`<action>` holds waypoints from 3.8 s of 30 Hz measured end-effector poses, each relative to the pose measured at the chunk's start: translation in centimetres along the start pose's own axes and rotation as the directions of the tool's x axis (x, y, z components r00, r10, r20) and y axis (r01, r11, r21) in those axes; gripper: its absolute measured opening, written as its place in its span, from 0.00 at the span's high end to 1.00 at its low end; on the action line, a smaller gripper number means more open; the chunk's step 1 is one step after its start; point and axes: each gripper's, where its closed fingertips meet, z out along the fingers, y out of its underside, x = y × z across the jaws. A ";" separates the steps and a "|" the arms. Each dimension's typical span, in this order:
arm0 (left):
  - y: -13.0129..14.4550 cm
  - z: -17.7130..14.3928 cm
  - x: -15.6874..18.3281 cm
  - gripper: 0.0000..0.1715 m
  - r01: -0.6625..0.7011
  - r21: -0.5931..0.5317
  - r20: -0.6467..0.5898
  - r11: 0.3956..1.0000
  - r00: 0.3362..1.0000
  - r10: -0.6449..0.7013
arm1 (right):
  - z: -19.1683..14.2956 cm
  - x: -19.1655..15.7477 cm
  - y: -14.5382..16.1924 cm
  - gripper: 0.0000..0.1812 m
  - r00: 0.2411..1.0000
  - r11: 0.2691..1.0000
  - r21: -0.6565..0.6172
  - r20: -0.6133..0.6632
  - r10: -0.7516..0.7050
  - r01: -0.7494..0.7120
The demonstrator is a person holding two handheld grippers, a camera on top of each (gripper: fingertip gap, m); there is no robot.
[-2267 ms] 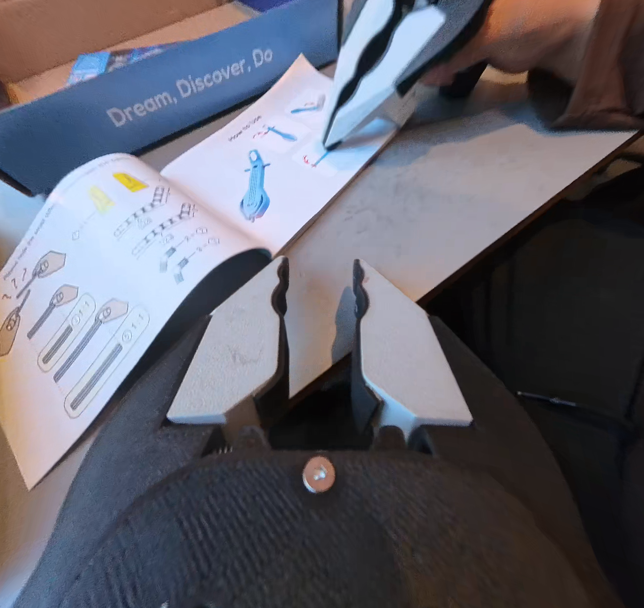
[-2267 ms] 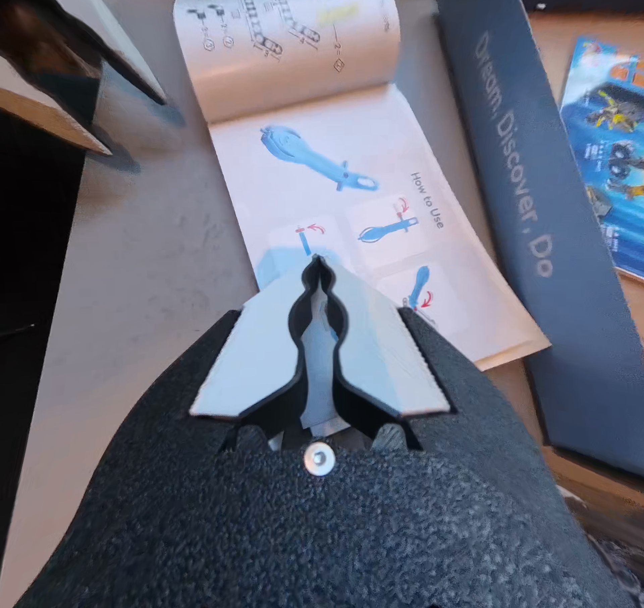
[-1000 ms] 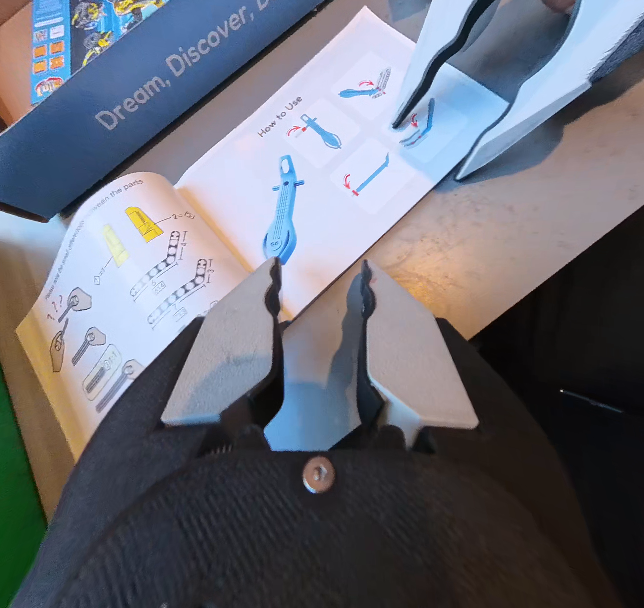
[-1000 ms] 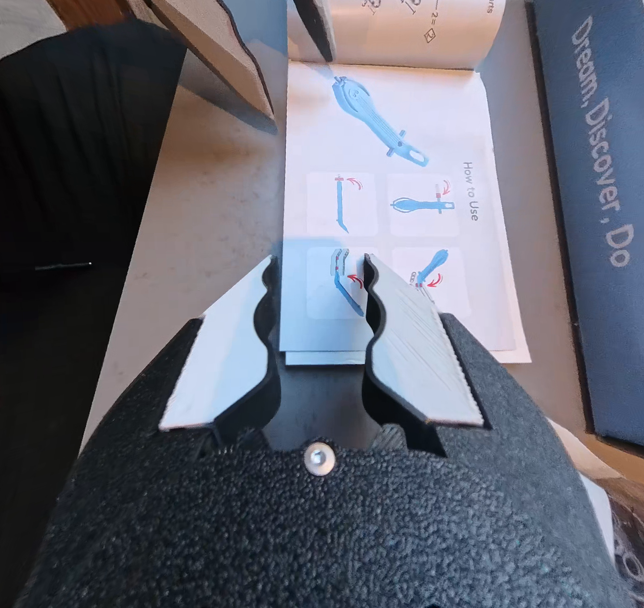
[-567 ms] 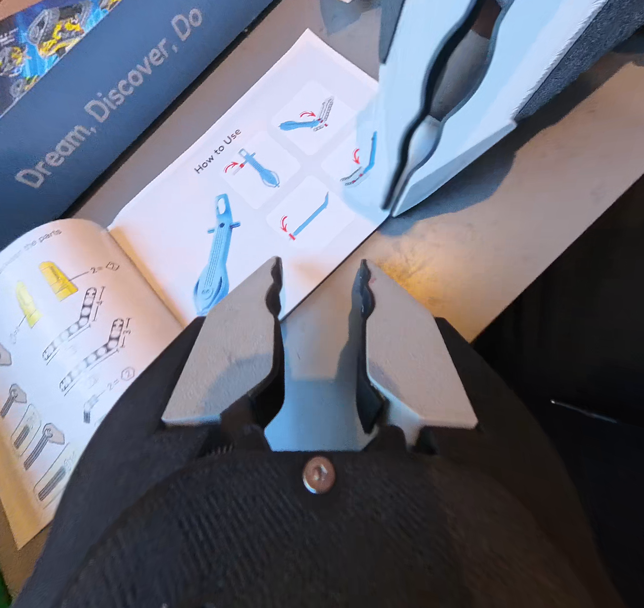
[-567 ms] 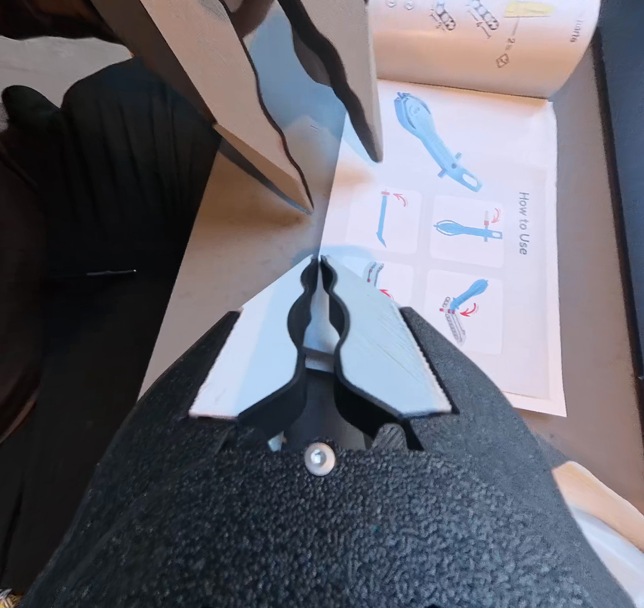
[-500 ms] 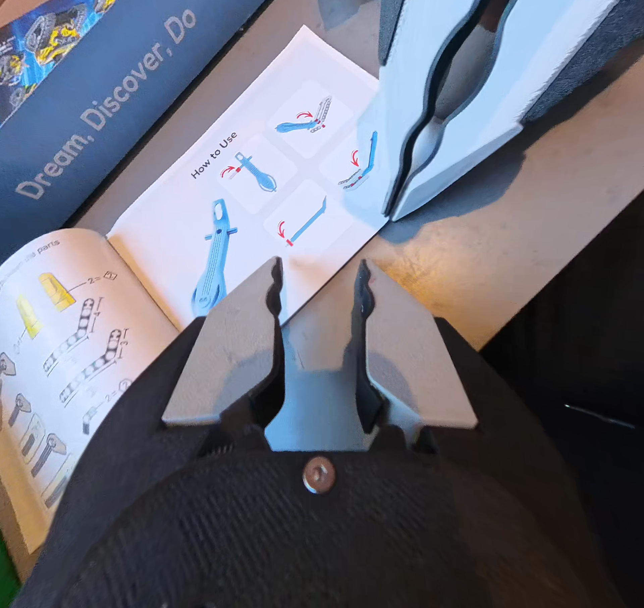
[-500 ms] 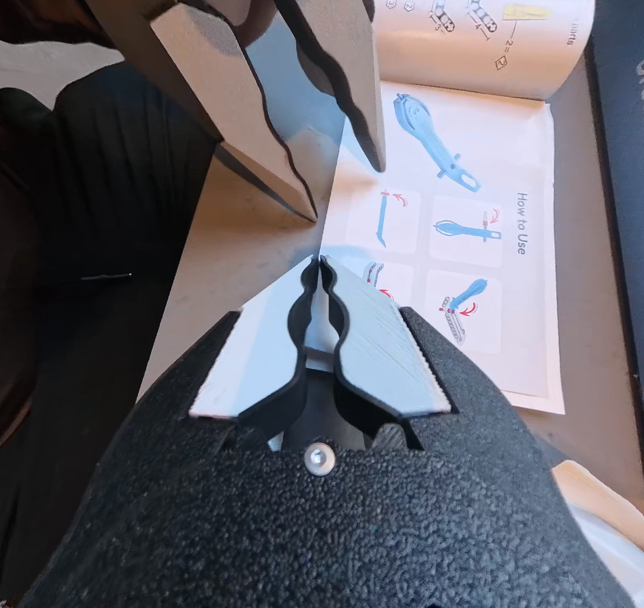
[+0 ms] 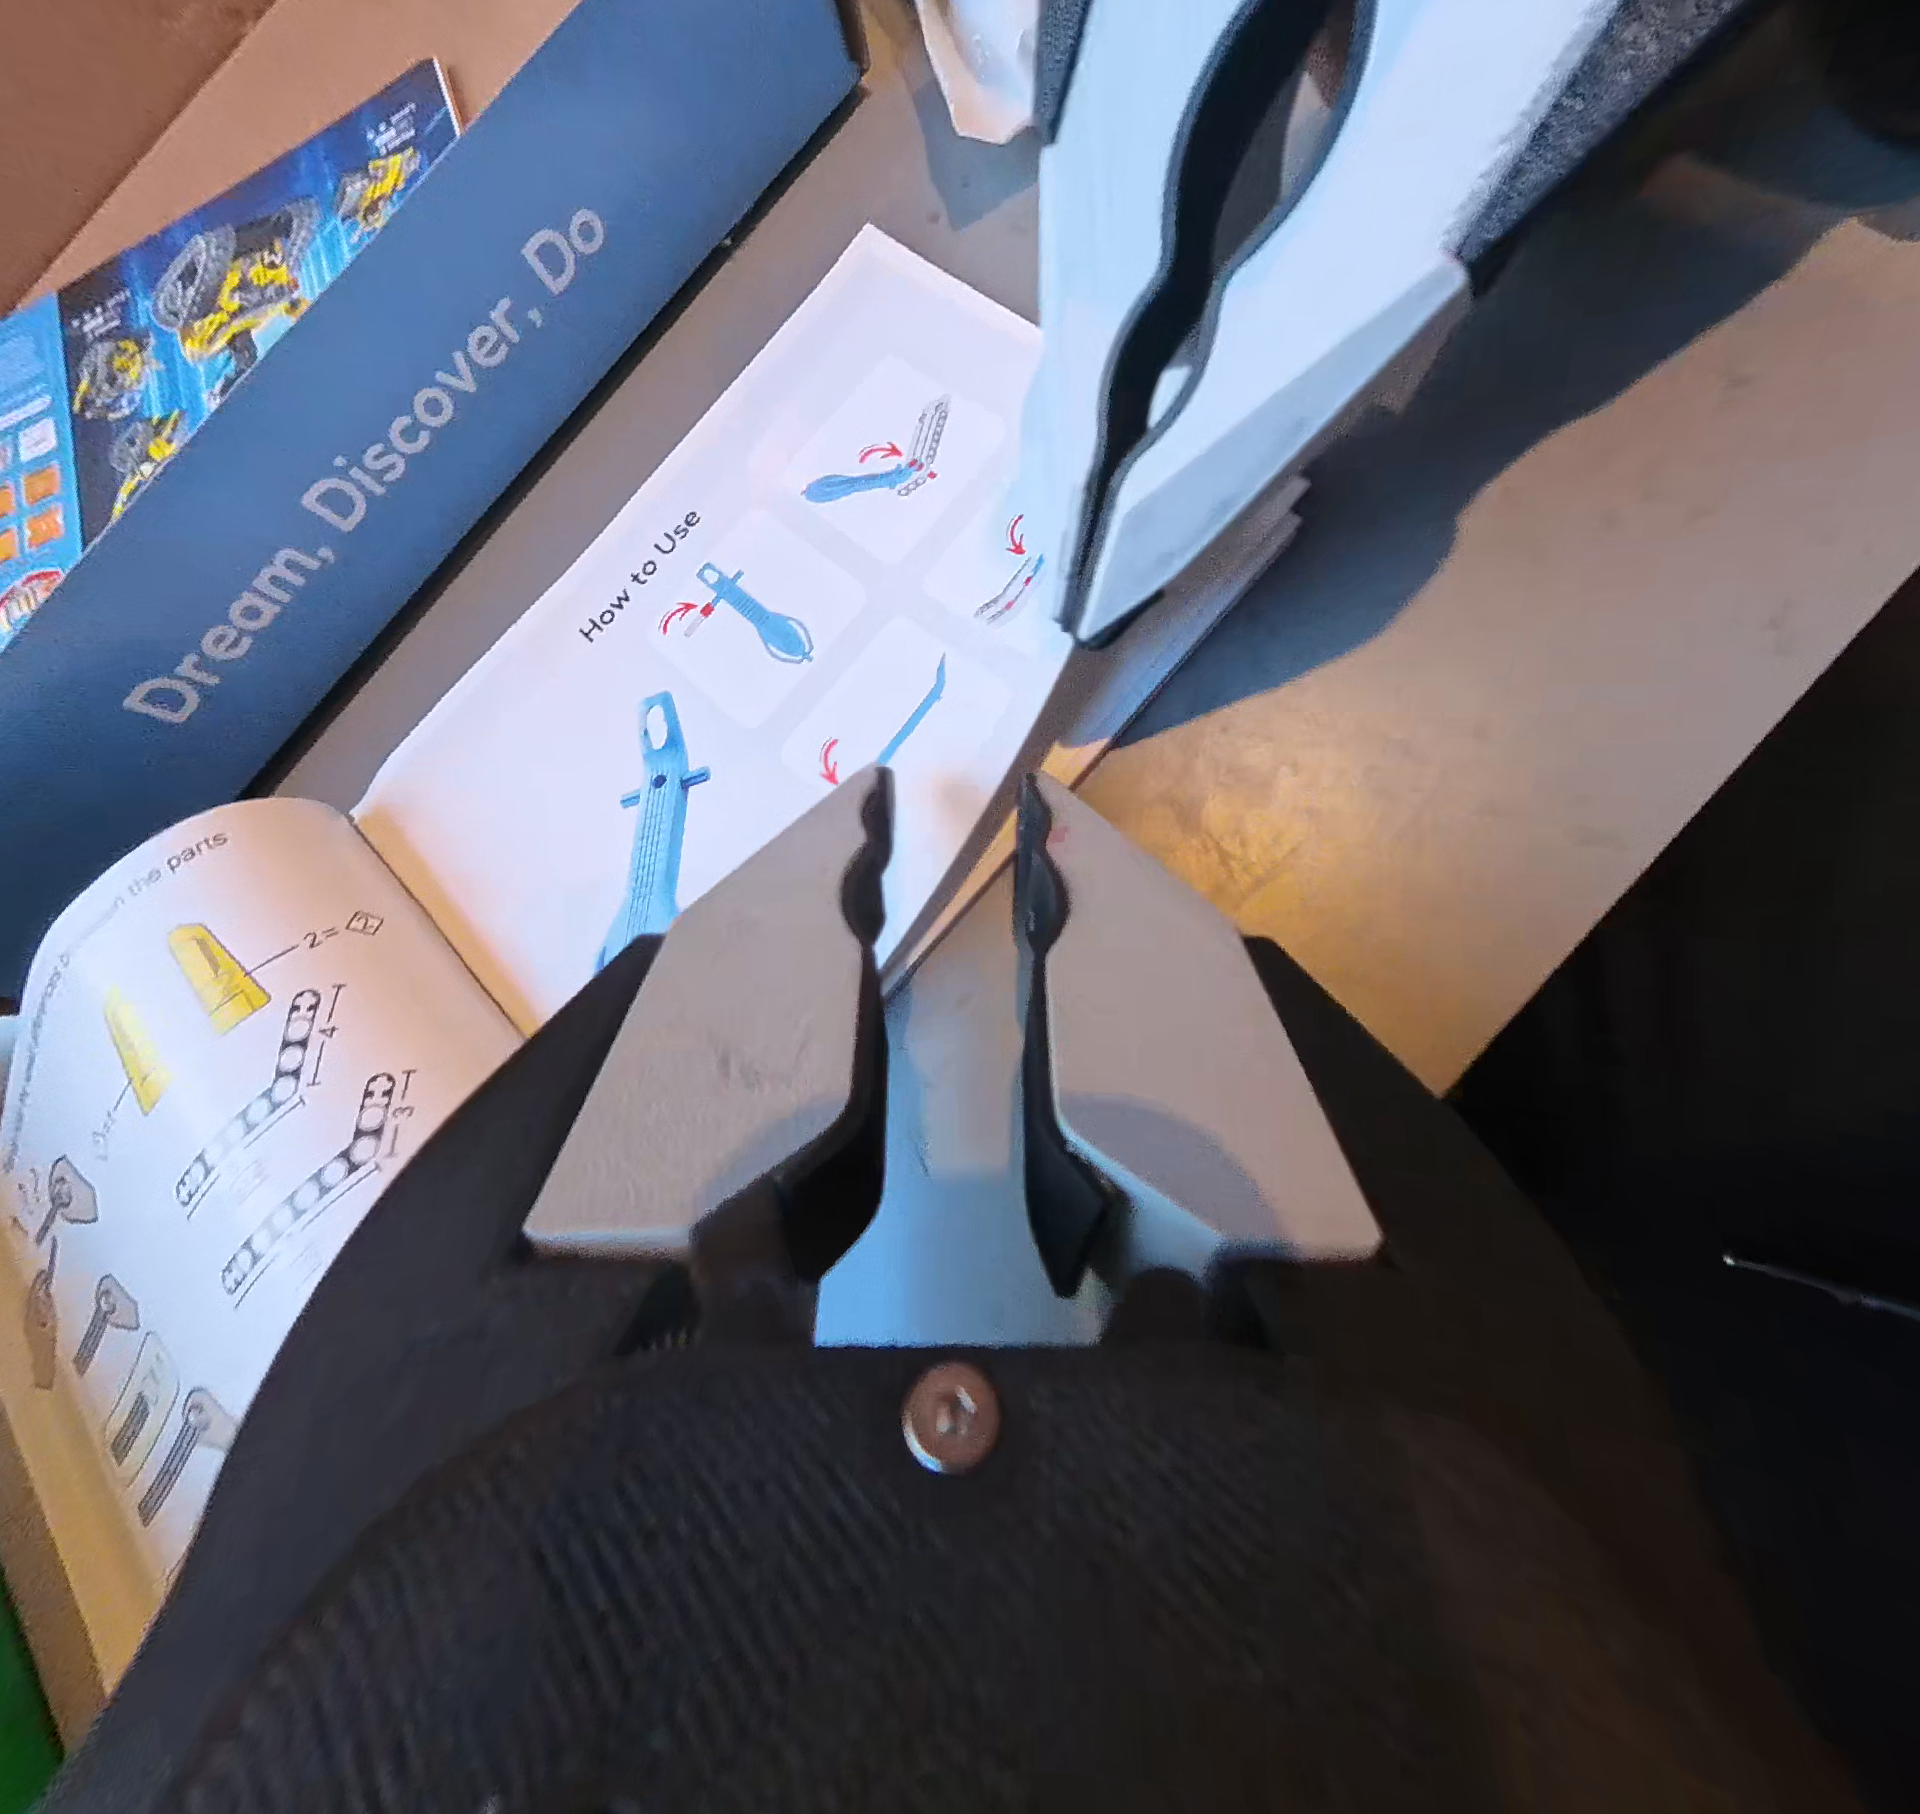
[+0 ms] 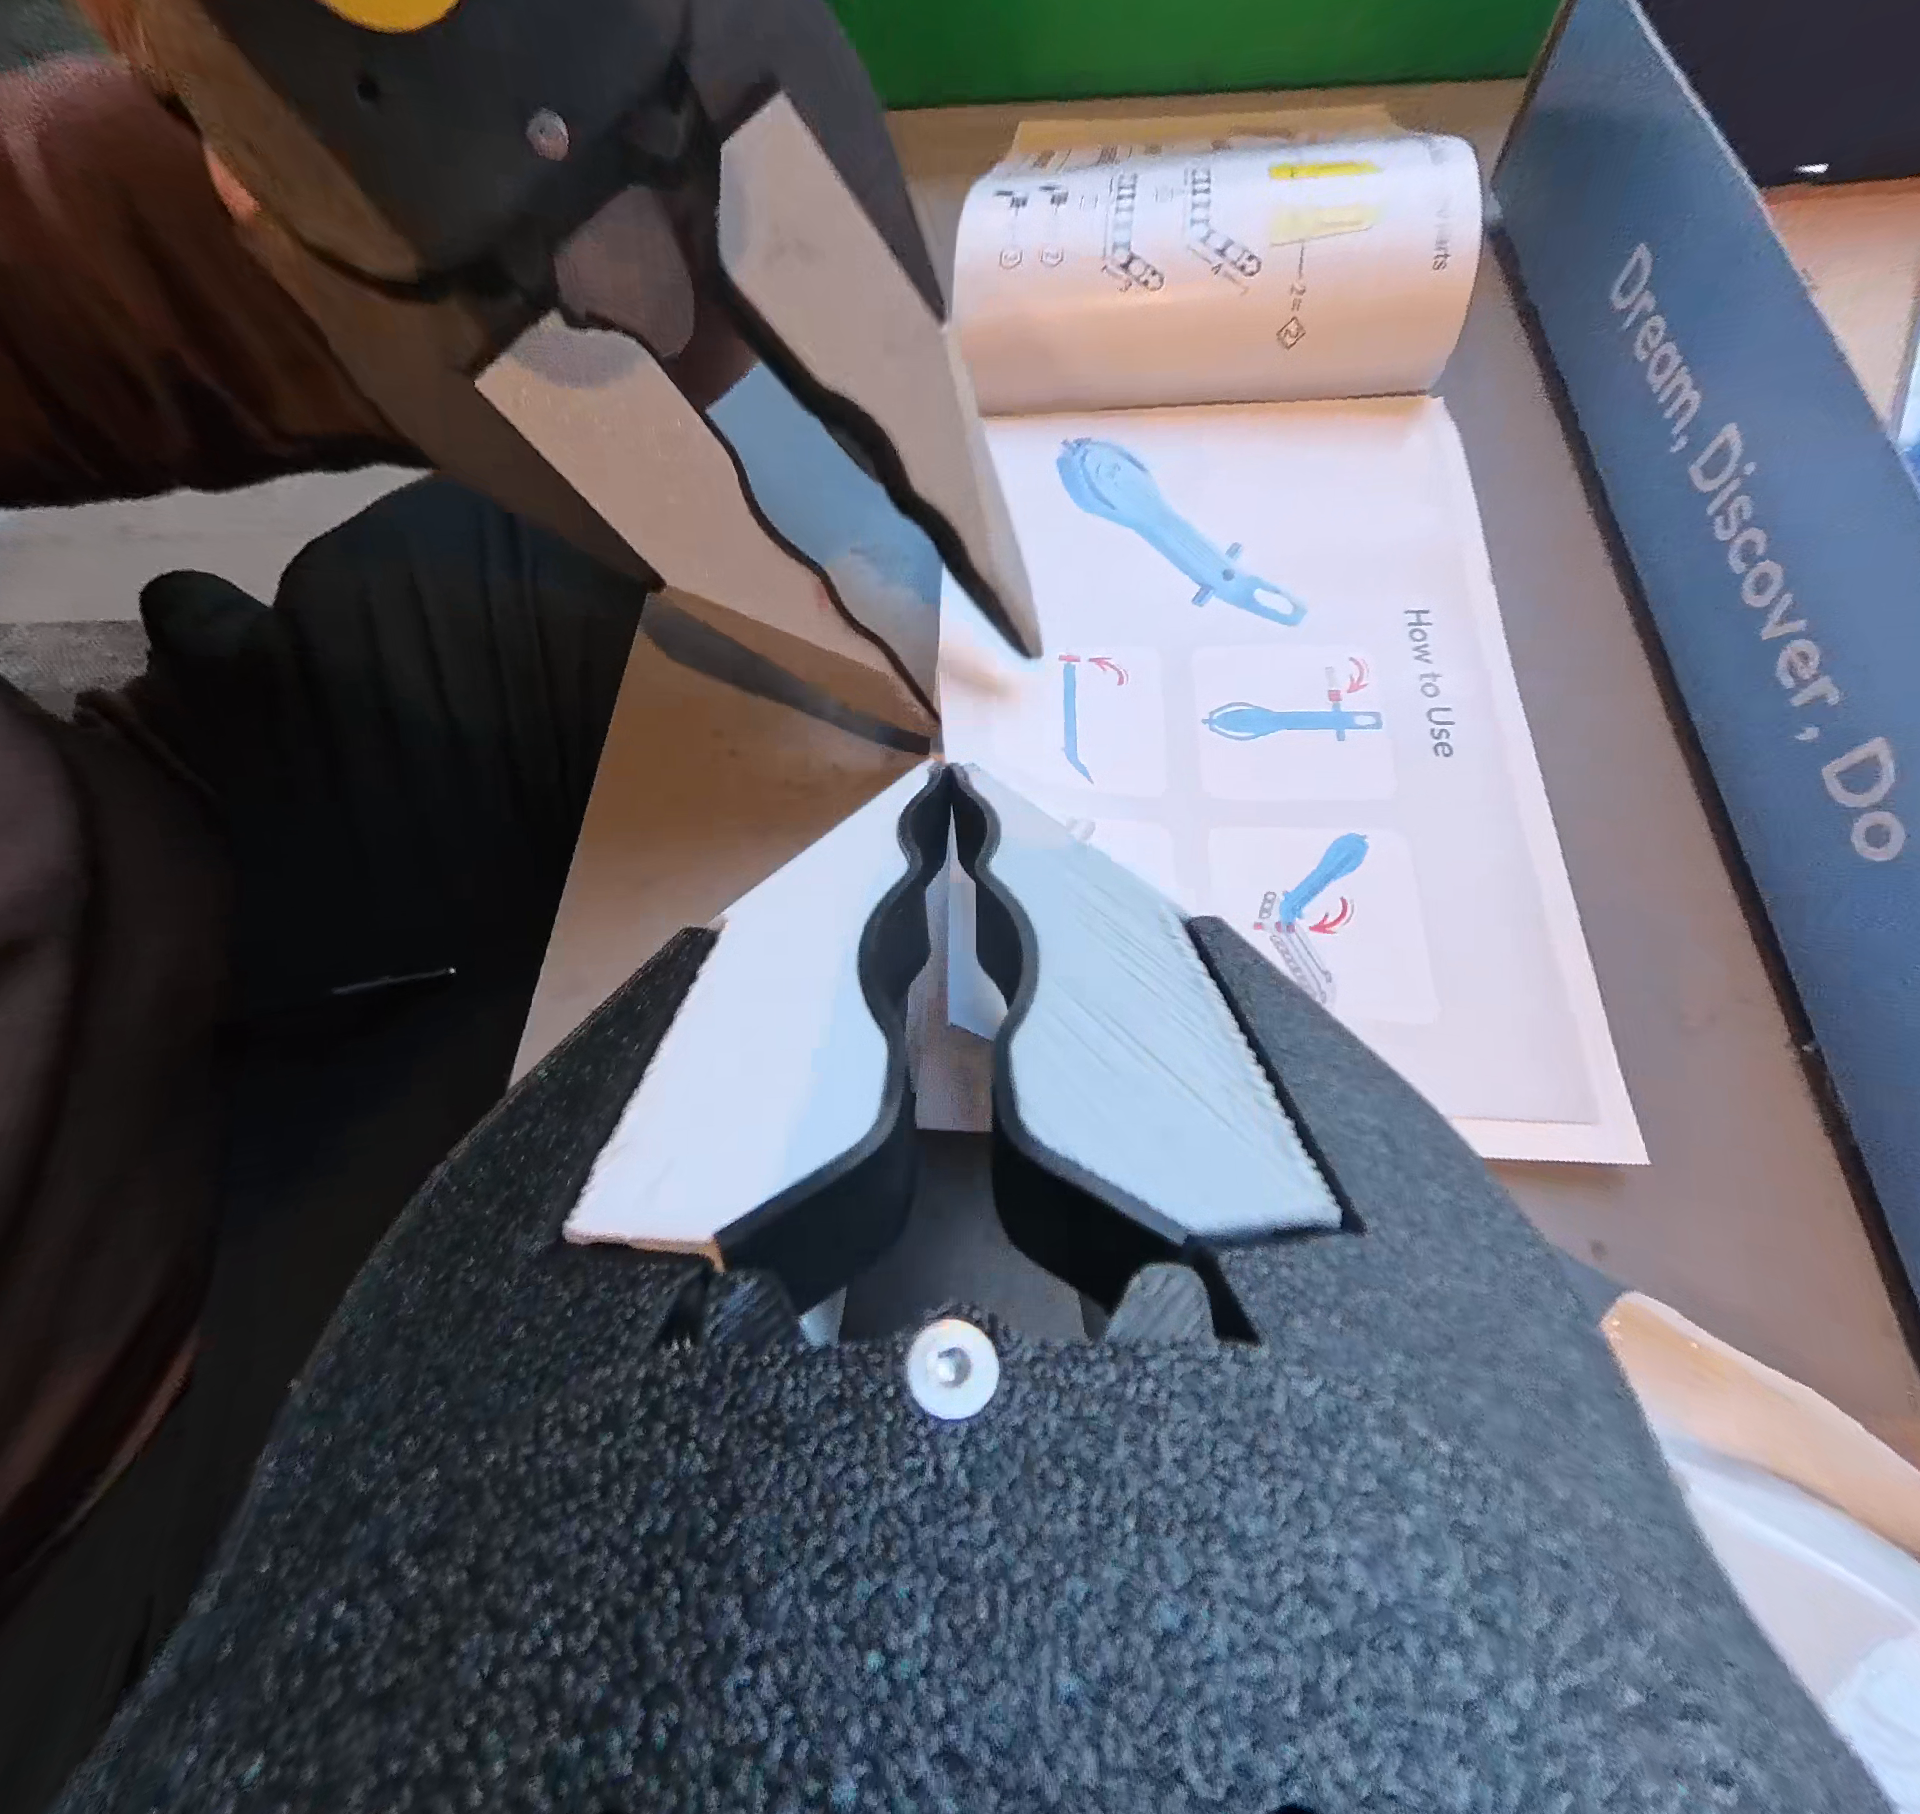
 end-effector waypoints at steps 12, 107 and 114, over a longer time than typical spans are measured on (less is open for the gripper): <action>-0.1 0.4 -1.2 1.00 0.287 0.076 -0.094 0.955 0.955 -0.280 | -3.4 3.6 -2.7 0.87 0.988 0.979 0.201 -0.143 0.065 -0.035; -4.2 -0.3 -1.1 0.89 0.314 0.156 -0.284 0.937 0.922 -0.262 | -2.3 2.3 -0.6 0.92 0.911 0.937 -0.015 -0.233 -0.342 0.348; -3.7 0.5 0.4 0.80 0.291 0.128 -0.319 0.948 0.917 -0.238 | -2.2 1.5 0.6 0.90 0.860 0.884 -0.083 -0.204 -0.467 0.460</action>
